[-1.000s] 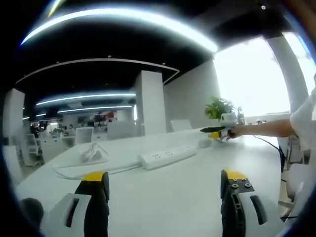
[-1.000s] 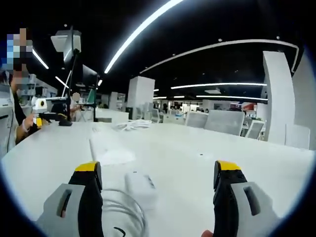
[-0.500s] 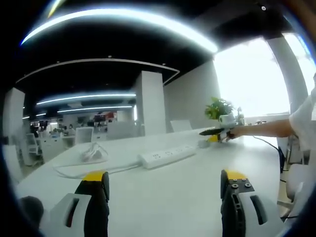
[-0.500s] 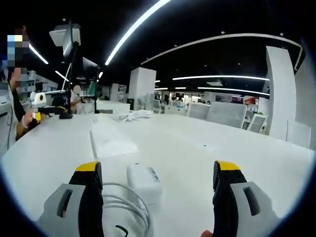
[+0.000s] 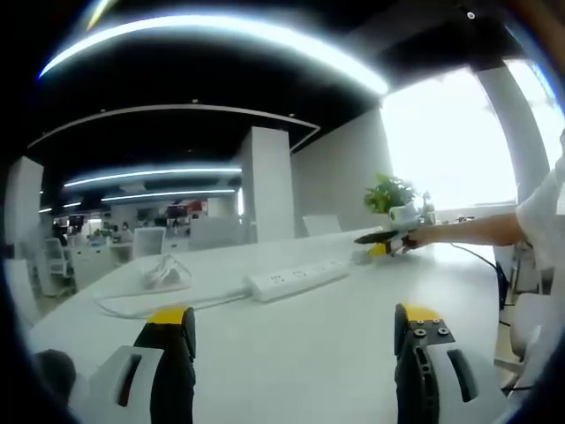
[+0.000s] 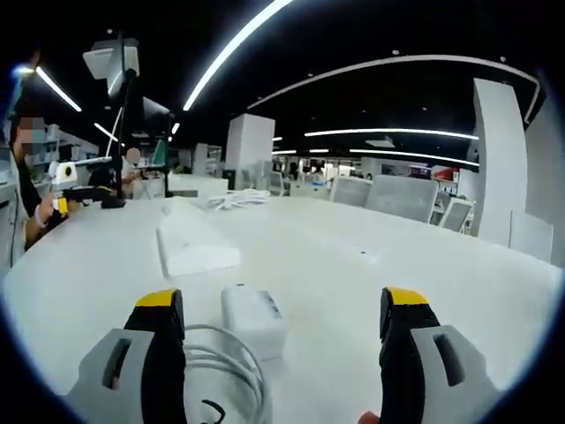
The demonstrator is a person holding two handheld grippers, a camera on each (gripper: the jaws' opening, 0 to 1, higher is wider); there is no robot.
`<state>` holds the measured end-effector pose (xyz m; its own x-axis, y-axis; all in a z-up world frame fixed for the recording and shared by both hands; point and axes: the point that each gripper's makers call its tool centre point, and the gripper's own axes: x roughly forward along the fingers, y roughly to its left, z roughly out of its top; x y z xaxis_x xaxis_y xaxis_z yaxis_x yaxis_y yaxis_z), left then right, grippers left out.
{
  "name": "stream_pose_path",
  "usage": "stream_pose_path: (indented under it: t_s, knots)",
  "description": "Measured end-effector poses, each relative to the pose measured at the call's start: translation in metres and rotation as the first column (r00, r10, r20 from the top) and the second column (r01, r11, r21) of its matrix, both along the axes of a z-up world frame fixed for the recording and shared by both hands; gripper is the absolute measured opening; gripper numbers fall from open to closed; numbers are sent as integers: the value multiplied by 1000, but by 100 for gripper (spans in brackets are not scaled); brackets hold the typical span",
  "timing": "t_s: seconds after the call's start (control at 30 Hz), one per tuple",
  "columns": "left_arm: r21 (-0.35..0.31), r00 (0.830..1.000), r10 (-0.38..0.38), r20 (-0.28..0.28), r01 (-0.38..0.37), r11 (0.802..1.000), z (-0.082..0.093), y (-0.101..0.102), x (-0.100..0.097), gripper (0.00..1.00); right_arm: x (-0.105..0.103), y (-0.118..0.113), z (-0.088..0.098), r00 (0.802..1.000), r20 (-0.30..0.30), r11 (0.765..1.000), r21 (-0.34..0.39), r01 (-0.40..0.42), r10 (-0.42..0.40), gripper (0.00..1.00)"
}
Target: Straighten the power strip on the desk, plug the charger into it
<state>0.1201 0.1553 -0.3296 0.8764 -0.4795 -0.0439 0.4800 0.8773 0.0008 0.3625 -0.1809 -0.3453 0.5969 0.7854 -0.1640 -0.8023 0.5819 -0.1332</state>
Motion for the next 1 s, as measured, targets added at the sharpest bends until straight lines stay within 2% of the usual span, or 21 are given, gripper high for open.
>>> stream_pose_path:
  t_s: [0.6,1.0]
  knots:
    - [0,1000,1,2,-1,1000,1,2,-1,96,1,3,-7,1000,-23,1000,-28,4,-4,89]
    - [-3,1000,1,6,-1,1000,3,3,0,96,-1,6,-9,999,-44,999,-42,-11,9,81]
